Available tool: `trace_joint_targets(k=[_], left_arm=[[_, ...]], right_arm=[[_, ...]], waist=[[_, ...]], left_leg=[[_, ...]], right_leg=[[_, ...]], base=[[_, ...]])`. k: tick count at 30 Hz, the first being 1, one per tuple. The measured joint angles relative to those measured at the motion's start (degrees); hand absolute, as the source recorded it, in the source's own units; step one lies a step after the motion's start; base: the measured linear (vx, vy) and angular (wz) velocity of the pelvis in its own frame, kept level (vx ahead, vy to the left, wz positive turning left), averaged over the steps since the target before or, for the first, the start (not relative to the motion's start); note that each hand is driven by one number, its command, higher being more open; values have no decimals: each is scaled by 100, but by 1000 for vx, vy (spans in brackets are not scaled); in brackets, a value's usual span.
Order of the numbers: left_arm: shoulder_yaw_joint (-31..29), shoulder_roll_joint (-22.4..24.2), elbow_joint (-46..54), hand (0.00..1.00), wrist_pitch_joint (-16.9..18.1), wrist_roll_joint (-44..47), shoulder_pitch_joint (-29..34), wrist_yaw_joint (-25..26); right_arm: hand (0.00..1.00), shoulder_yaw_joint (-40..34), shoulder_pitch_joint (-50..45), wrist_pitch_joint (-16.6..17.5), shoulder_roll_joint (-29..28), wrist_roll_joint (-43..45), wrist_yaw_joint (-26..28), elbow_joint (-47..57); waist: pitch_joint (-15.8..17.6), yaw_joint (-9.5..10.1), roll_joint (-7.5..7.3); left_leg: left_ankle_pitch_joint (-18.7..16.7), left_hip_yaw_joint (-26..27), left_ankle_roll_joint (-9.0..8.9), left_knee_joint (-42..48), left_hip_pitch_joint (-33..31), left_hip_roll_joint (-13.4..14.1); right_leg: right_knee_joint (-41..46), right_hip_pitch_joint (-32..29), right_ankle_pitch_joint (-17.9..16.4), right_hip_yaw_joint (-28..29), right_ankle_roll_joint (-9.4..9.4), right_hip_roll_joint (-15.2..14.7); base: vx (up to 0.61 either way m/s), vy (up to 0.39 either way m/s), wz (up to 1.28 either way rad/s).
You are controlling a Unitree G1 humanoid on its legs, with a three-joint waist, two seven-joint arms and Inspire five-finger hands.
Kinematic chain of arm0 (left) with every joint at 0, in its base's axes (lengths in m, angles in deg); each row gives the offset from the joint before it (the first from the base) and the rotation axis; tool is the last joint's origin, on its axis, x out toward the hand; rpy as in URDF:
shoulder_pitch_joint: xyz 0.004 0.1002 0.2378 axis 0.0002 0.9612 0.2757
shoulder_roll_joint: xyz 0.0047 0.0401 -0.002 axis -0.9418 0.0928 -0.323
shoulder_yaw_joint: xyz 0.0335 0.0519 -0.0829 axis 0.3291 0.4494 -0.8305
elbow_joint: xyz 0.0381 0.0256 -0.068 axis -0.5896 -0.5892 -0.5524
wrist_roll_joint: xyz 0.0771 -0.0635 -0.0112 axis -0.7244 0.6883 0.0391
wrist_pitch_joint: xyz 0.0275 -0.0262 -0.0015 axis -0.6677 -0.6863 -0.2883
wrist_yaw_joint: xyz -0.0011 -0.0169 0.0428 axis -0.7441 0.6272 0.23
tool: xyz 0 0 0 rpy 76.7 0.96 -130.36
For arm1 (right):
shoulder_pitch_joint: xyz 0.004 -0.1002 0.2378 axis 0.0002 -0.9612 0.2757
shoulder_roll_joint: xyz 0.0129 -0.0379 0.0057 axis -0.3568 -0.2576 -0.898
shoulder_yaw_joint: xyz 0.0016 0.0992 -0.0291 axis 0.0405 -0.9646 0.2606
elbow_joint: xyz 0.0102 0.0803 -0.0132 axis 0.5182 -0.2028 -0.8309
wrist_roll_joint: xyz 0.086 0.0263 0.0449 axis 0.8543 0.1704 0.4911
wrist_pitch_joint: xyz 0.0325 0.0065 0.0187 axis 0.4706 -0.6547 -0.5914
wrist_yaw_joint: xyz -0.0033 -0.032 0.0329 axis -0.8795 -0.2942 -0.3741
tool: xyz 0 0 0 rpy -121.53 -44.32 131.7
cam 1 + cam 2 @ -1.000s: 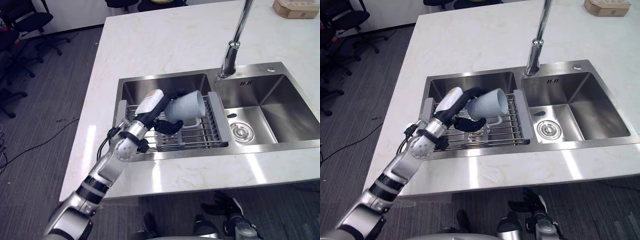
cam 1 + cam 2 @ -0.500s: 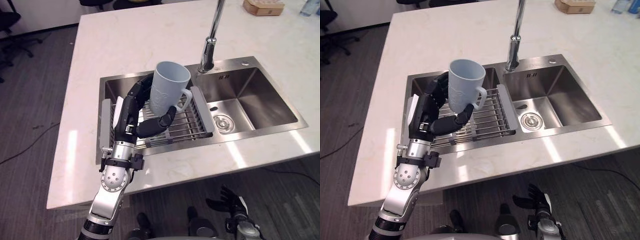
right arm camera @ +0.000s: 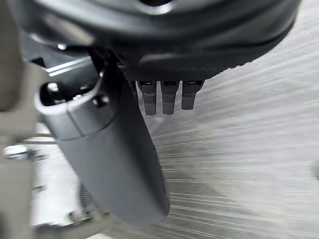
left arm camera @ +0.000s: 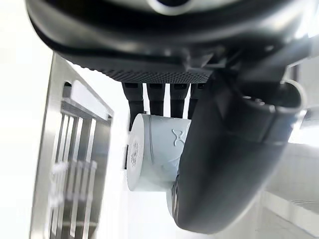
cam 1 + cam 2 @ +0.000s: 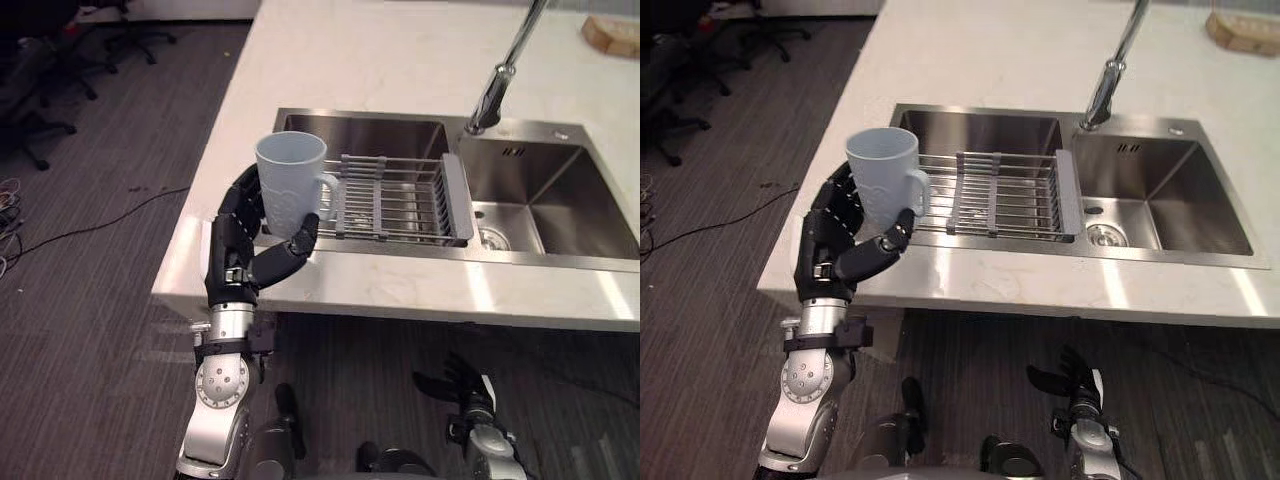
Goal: Walk over to the sink, pick up the cup, carry it to the dishwasher, place the cup inside the dishwasher, then close the dishwasher door
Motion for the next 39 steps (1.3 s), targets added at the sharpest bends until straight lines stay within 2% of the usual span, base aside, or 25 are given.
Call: trace_joint_targets(k=[1, 2, 4, 5, 6, 7, 10, 14, 15, 17, 18, 20, 23, 25, 28, 29, 30, 31, 33, 34, 35, 36, 37, 38, 39], left_arm=[[62, 2, 39, 30, 18, 1, 0, -35], [179, 13, 57, 30, 117, 16, -20, -130], [293, 32, 55, 30, 133, 99, -109, -165], [396, 67, 46, 30, 136, 157, -193, -170], [501, 111, -1, 30, 139, 161, -307, -171], [545, 121, -42, 30, 145, 161, -397, -169], [588, -99, -297, 30, 136, 161, -469, -122], [582, -144, -415, 30, 123, 159, -426, -116], [594, -144, -418, 30, 123, 159, -420, -117], [611, -143, -437, 30, 126, 156, -369, -119], [593, -142, -436, 30, 128, 156, -347, -115], [408, -141, -436, 30, 127, 155, -161, -77], [292, -81, -435, 30, 124, 156, 37, -41], [278, -9, -426, 30, 122, 157, 166, -51], [233, 119, -406, 30, 117, 161, 216, -75], [197, 141, -403, 30, 118, 193, 249, -80], [168, 141, -402, 30, 119, 219, 273, -85], [133, 153, -402, 30, 118, 272, 337, -102], [123, 145, -395, 30, 117, 391, 447, -121], [146, 133, -416, 30, 100, 445, 493, -129], [187, 104, -420, 30, 74, 456, 515, -150], [214, 78, -421, 30, 57, 480, 514, -158], [267, -17, -424, 30, 47, 543, 510, -156], [267, -44, -425, 30, 46, 545, 508, -156], [276, -62, -426, 30, 46, 546, 505, -157]], right_arm=[[90, -60, 0, 3, 6, -1, -43, 19], [90, -81, 0, 2, 46, -7, -96, 42], [90, -77, -11, 2, 38, -13, -97, 62], [90, -75, -31, 0, 10, -16, -108, 108], [90, -77, -58, -2, 10, -28, -128, 175], [90, -71, -48, -1, -2, -32, -136, 168], [90, 111, -9, -33, -230, -85, -86, 156], [90, 277, -128, -36, -350, -227, -65, 156], [90, 279, -156, -36, -351, -259, -63, 156], [90, 279, -342, -50, -355, -276, -63, 156], [90, 280, -372, -52, -355, -276, -65, 156], [90, 338, -385, -55, -353, -290, -86, 155], [90, 424, -403, -75, -352, -294, -103, 154], [90, 441, -397, -101, -350, -298, -154, 154], [90, 374, -383, -95, -271, -308, -236, 163], [90, 381, -377, -104, -186, -379, -283, 162], [90, 386, -366, -104, -122, -408, -294, 162], [90, 392, -328, -110, 10, -524, -309, 162], [90, 376, -163, -151, 156, -592, -327, 162], [90, 367, -34, -182, 191, -671, -332, 162], [90, 370, 71, -205, 207, -749, -327, 163], [90, 372, 110, -210, 184, -751, -327, 163], [90, 453, 222, -214, 32, -797, -281, 163], [90, 592, 293, -215, -58, -816, -270, 183], [90, 636, 286, -214, -78, -829, -264, 231]], waist=[[-4, 6, 1], [-10, -17, -4], [-19, -76, 6], [-67, -151, 51], [-162, -166, 175], [-226, -170, 261], [-255, -106, 97], [-362, -122, -9], [-363, -131, -10], [-391, -146, -32], [-396, -140, -39], [-435, -75, -79], [-464, -76, -93], [-469, -28, -104], [-477, -2, -102], [-503, 20, -61], [-518, 20, -47], [-556, 3, -4], [-576, 62, 5], [-572, 64, -3], [-559, 4, -45], [-559, -18, -71], [-558, -104, -58], [-557, -109, -62], [-557, -112, -64]], left_leg=[[-224, 85, 166, 304, -18, -29], [-807, 284, 389, 1086, 44, -56], [-1294, 422, 331, 1516, 344, -57], [-1545, 421, 218, 1352, 682, -74], [-1618, 316, 111, 541, 1086, -98], [-1567, 244, 196, 119, 1213, -164], [-1178, 265, 399, -495, 1497, -455], [-1168, 222, 419, -565, 1561, -658], [-1164, 182, 426, -566, 1550, -678], [-1119, -40, 496, -599, 1558, -748], [-1102, -83, 523, -615, 1546, -760], [-988, -202, 613, -743, 1464, -831], [-770, -561, 601, -935, 1348, -893], [-521, -964, 427, -1112, 1221, -968], [-815, 740, 584, -975, 858, -493], [-879, 1792, 668, -649, 744, -160], [-863, 2188, 701, -506, 723, -38], [-758, 2443, 811, -332, 672, -7], [-790, 1998, 879, -319, 577, -324], [-854, 1672, 1010, -320, 587, -526], [-915, 1296, 1128, -288, 662, -770], [-950, 1100, 1198, -284, 723, -880], [-1007, 467, 1285, -285, 861, -1011], [-1019, 113, 1289, -332, 1023, -1063], [-1025, 3, 1267, -342, 1090, -1088]], right_leg=[[-2, -21, 15, -62, -33, -62], [-47, -56, 113, -242, -13, -214], [-136, -31, 259, -433, 76, -331], [-217, -52, 362, -604, 144, -386], [-277, -161, 459, -744, 203, -365], [-275, -236, 475, -796, 217, -374], [-330, -199, 610, -807, 363, -574], [-343, -132, 685, -755, 485, -724], [-305, -138, 686, -623, 483, -729], [-219, -158, 682, 211, 483, -727], [-221, -159, 680, 268, 485, -728], [-364, -157, 656, 257, 522, -749], [-473, -106, 667, -95, 582, -763], [-479, -6, 670, -654, 591, -798], [-475, 234, 664, -1840, 603, -927], [-451, 357, 631, -2269, 651, -948], [-403, 423, 587, -2472, 712, -980], [-225, 558, 453, -2838, 826, -1124], [372, 577, 261, -3145, 870, -1510], [1086, 563, 160, -3180, 798, -1883], [1988, 480, 208, -2901, 669, -2280], [2454, 359, 309, -2502, 483, -2423], [3203, -183, -160, -747, 484, -2032], [3148, -454, -491, -26, 482, -1658], [3021, -564, -576, 207, 490, -1550]], base=[[-253, -22, 86], [-251, 19, 60], [-146, 61, 72], [-103, 130, 88], [-101, 155, 77], [-72, 166, 49], [-20, 140, 11], [8, 126, 8], [-12, 117, 35], [7, 136, 50], [9, 90, 40], [-44, 26, 28], [-31, -28, 66], [-51, -35, 154], [-79, 20, 197], [-18, 69, 160], [11, 140, 197], [47, 168, 180], [64, 195, 161], [96, 205, 159], [114, 204, 166], [180, 217, 221], [200, 168, 212], [201, 137, 198], [180, 51, 123]])
